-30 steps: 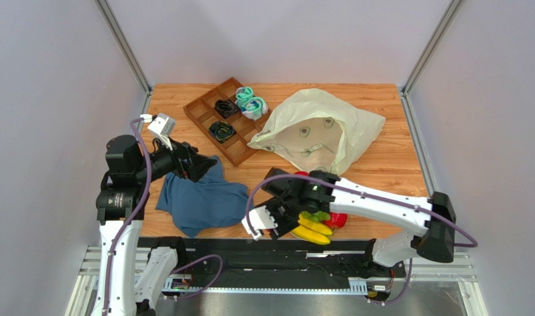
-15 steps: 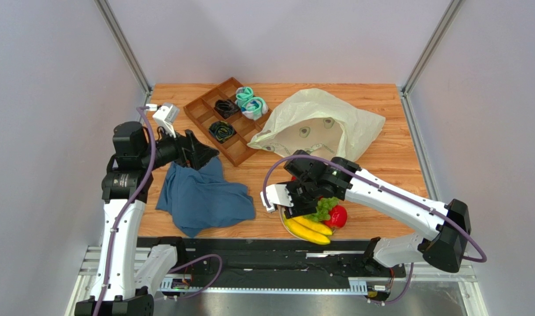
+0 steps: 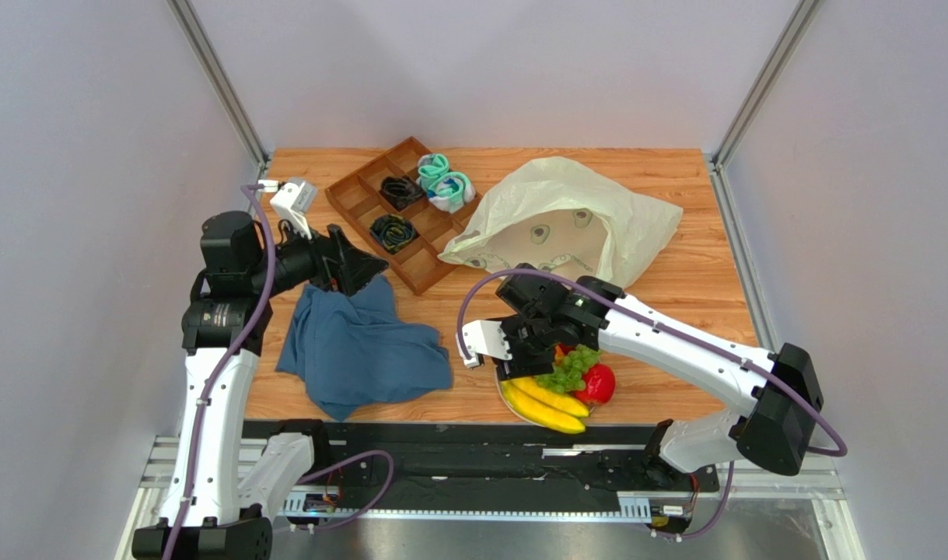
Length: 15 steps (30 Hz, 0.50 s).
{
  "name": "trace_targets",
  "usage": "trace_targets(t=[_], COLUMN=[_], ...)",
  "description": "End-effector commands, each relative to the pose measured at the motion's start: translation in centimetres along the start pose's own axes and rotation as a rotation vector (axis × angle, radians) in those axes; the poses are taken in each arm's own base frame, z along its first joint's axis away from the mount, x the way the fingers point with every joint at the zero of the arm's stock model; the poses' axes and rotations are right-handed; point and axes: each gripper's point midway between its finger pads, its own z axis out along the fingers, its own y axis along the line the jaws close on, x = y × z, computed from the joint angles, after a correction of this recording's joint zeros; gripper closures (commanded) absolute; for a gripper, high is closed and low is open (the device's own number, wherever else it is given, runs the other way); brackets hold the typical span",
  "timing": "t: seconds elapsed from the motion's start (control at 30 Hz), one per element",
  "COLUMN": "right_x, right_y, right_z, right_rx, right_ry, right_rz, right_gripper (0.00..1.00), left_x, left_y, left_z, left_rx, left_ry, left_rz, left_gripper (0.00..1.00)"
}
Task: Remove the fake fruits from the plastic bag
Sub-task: Place the fake fruit on the plate.
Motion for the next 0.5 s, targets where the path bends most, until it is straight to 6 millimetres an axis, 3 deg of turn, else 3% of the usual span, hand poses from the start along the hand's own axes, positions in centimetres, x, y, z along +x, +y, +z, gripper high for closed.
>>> trace_targets(t=[0.0,0.2,0.33,0.47], right_x=[0.1,1.2,1.4,1.3], right_y=[-1.2,-1.1,-1.3,-1.7], right_z=[0.7,1.1,1.0,0.2], right_rx=[0.046,0.065,0.091,0.125], right_ry=[0.007,0.042,0.047,0.047], right_rz=[0.001,0.016,0.029,0.033], right_gripper=[0.54,0.39,0.22,0.15], left_x=[-1.2,-1.2,-1.2,-1.3], left_y=[-0.7,-0.7,-0.6,-0.5], left_z=[-0.3,-0.3,-0.2,0.0], left_rx=[0.021,0.021,0.024,0.026], left_ry=[-0.04,-0.041,-0.038,-0.035], left_rz=[0.028,0.025,0.023,0.018], left_gripper=[0.01,0.01,0.01,0.01])
